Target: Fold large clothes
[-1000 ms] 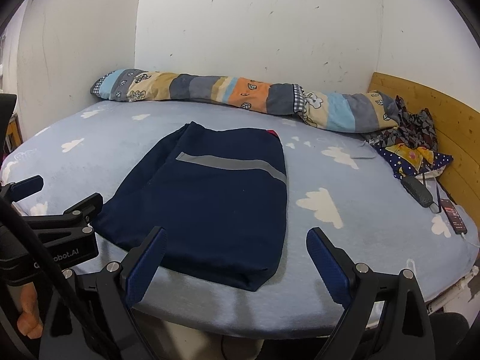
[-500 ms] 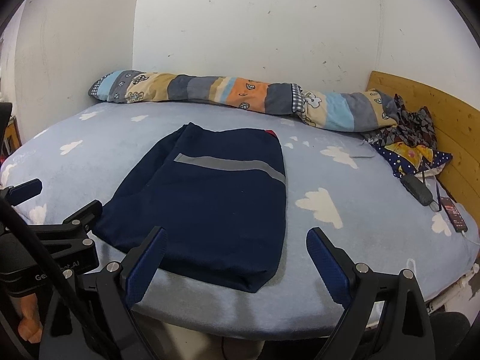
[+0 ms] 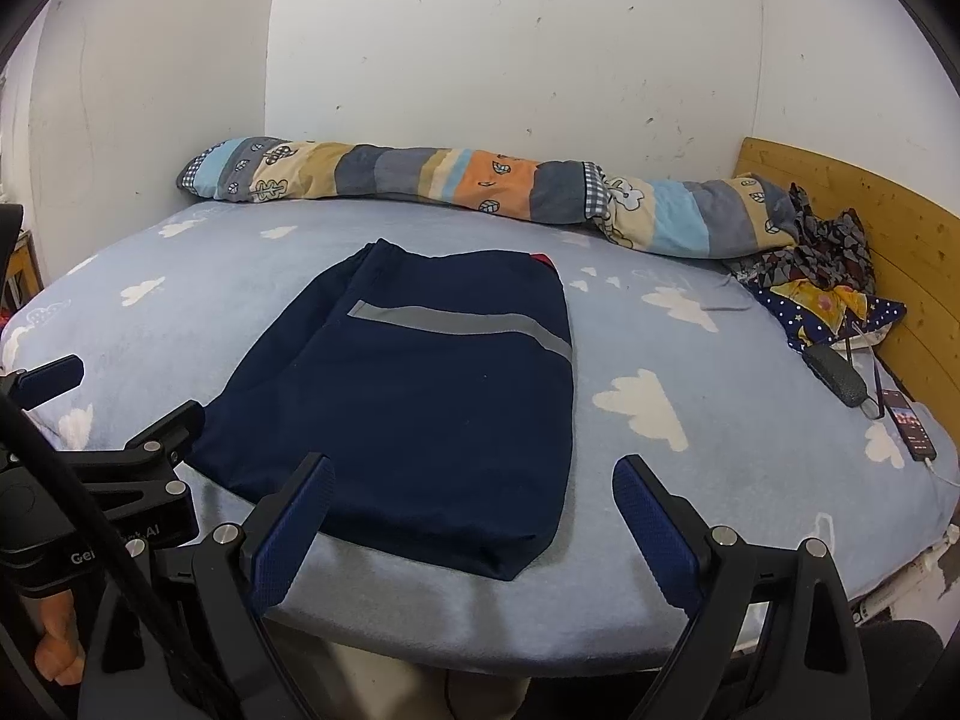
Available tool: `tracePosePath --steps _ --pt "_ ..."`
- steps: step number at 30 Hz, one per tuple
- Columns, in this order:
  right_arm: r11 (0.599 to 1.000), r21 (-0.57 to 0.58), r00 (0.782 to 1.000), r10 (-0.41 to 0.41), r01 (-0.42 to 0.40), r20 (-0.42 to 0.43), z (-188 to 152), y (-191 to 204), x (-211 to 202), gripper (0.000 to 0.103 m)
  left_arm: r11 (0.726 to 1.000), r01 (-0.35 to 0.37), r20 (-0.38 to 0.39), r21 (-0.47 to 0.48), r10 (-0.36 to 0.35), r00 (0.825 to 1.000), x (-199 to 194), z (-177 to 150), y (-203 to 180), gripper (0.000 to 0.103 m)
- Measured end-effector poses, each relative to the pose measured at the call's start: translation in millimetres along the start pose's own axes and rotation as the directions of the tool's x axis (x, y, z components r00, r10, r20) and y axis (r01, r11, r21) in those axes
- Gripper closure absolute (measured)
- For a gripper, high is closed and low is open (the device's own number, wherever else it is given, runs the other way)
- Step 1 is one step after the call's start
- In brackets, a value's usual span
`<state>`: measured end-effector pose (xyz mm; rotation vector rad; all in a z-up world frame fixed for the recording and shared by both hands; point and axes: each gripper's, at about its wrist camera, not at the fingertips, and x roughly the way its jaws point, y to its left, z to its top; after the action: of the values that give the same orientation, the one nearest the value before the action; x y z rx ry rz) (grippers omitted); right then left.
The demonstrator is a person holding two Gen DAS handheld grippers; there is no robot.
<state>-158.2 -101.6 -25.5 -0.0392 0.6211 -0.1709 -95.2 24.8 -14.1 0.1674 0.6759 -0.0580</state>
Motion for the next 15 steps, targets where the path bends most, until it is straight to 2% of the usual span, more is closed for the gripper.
tracePosePath --steps 15 --pt "1.0 0.001 1.0 0.002 -0.002 -0.018 -1.7 2.1 3.2 0.007 1.0 0.005 -0.022 0.031 -0.004 1.0 4.2 -1.9 -0.5 0.0"
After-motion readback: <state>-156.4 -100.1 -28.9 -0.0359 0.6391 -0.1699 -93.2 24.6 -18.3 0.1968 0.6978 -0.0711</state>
